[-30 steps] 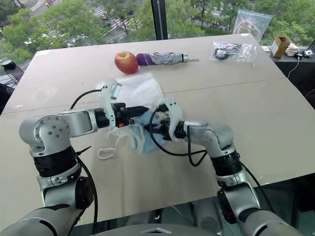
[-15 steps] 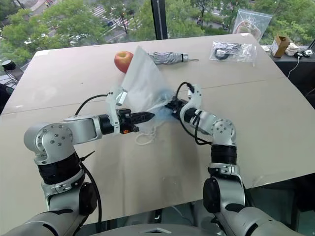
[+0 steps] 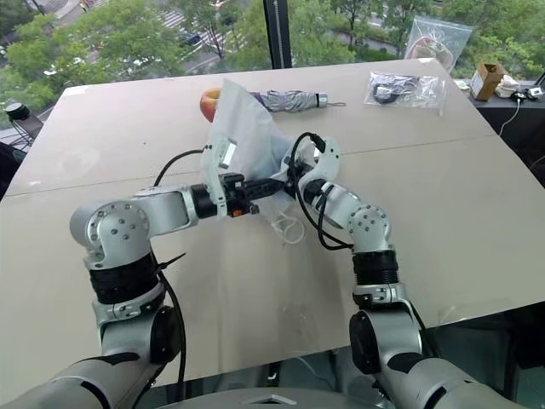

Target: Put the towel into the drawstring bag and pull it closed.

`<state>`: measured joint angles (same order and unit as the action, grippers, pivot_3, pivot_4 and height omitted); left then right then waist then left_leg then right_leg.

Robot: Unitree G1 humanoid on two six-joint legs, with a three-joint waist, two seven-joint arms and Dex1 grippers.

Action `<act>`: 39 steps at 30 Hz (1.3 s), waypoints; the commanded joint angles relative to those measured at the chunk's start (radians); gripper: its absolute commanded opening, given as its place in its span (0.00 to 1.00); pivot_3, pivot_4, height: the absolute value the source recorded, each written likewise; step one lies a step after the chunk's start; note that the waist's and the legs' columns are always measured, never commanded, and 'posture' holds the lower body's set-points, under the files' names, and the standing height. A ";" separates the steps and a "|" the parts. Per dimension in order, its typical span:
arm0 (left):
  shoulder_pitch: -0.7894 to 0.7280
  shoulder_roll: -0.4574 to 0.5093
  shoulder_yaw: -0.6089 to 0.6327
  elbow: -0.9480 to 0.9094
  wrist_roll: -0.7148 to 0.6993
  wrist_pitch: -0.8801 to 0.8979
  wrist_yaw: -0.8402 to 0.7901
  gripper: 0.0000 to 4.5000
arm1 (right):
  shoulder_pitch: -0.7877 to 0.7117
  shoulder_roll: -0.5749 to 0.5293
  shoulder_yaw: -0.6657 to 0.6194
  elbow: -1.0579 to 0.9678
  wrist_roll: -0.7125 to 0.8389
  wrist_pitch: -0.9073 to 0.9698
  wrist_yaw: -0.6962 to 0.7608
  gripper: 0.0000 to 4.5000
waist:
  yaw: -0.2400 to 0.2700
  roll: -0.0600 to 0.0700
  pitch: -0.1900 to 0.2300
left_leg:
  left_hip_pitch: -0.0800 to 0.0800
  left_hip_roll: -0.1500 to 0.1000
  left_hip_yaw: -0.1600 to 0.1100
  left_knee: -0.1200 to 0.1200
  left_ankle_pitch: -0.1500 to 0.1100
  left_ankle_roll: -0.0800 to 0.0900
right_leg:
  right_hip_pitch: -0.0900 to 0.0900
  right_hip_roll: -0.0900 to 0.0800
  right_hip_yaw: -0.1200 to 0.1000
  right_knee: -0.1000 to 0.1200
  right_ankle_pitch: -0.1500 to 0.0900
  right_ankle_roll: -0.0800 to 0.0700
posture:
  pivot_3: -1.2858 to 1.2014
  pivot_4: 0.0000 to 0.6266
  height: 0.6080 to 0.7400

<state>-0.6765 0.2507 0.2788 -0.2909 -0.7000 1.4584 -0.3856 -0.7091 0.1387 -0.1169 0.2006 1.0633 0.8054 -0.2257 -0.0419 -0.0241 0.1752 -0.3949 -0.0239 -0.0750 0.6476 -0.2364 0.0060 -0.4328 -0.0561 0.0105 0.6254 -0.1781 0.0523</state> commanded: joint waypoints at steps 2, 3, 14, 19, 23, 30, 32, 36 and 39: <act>-0.028 0.009 -0.003 0.040 0.017 -0.078 0.014 0.00 | -0.064 0.131 0.071 -0.056 -0.005 0.021 0.035 0.50 | -0.002 0.000 0.000 | 0.000 0.001 0.000 0.000 0.000 0.000 | 0.000 0.001 0.000 0.000 0.000 0.000 | 0.52 0.24 1.00; -0.030 0.015 -0.001 0.046 0.018 -0.088 0.014 0.00 | -0.055 0.100 0.093 -0.062 -0.042 0.025 0.048 0.59 | -0.002 0.000 0.000 | 0.000 0.001 0.000 -0.001 0.000 0.000 | 0.000 0.002 0.000 0.000 0.000 0.000 | 0.52 0.24 1.00; -0.058 0.090 -0.053 0.137 0.059 -0.215 -0.010 0.00 | 0.069 -0.176 0.200 -0.217 -0.262 0.046 0.382 0.95 | 0.005 0.000 0.000 | -0.001 0.001 -0.001 0.000 0.000 0.000 | 0.000 0.001 0.000 -0.001 0.000 0.000 | 0.52 0.24 1.00; -0.064 0.111 -0.066 0.163 0.060 -0.241 -0.017 0.00 | 0.148 -0.467 0.329 -0.362 -0.382 -0.069 0.778 0.95 | 0.005 0.000 0.000 | -0.001 0.000 -0.001 0.001 0.000 0.000 | 0.000 0.001 -0.001 -0.001 0.000 0.001 | 0.52 0.24 1.00; -0.067 0.119 -0.072 0.172 0.057 -0.251 -0.019 0.00 | 0.112 -0.532 0.361 -0.222 -0.561 -0.225 0.816 0.95 | -0.005 0.000 0.000 | -0.001 0.001 0.000 0.000 0.000 0.000 | 0.000 0.002 0.000 -0.001 -0.001 0.001 | 0.52 0.24 1.00; -0.061 0.127 -0.089 0.178 0.065 -0.266 -0.024 0.00 | -0.034 -0.385 0.371 0.205 -0.841 -0.485 0.676 0.95 | -0.001 0.000 0.000 | 0.002 0.003 0.002 0.000 0.000 0.000 | 0.000 0.004 0.002 0.001 0.000 0.000 | 0.52 0.24 1.00; -0.058 0.128 -0.085 0.177 0.062 -0.266 -0.023 0.00 | -0.085 -0.340 0.335 0.348 -0.873 -0.546 0.637 0.95 | 0.000 0.000 0.000 | 0.001 0.002 0.002 0.000 0.001 -0.001 | 0.000 0.003 0.002 0.000 0.001 -0.001 | 0.52 0.24 1.00; -0.046 0.129 -0.089 0.171 0.065 -0.268 -0.020 0.00 | -0.153 -0.301 0.273 0.512 -0.890 -0.631 0.617 0.65 | 0.005 0.000 0.000 | -0.001 0.000 0.001 0.000 0.003 -0.004 | -0.001 0.001 0.003 -0.002 0.001 -0.001 | 0.52 0.24 1.00; -0.044 0.132 -0.089 0.171 0.068 -0.270 -0.019 0.00 | -0.164 -0.301 0.251 0.516 -0.901 -0.654 0.641 0.40 | 0.004 0.000 0.000 | -0.002 0.000 0.001 0.000 0.002 -0.004 | -0.001 0.000 0.003 -0.003 0.001 -0.001 | 0.52 0.24 1.00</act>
<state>-0.7162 0.3721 0.1866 -0.0957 -0.6294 1.2122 -0.3995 -0.8475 -0.1596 0.1617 0.7347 0.1625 0.1833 0.4066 -0.0377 -0.0244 0.1755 -0.3964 -0.0241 -0.0744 0.6468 -0.2340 0.0016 -0.4335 -0.0559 0.0129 0.6224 -0.1774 0.0515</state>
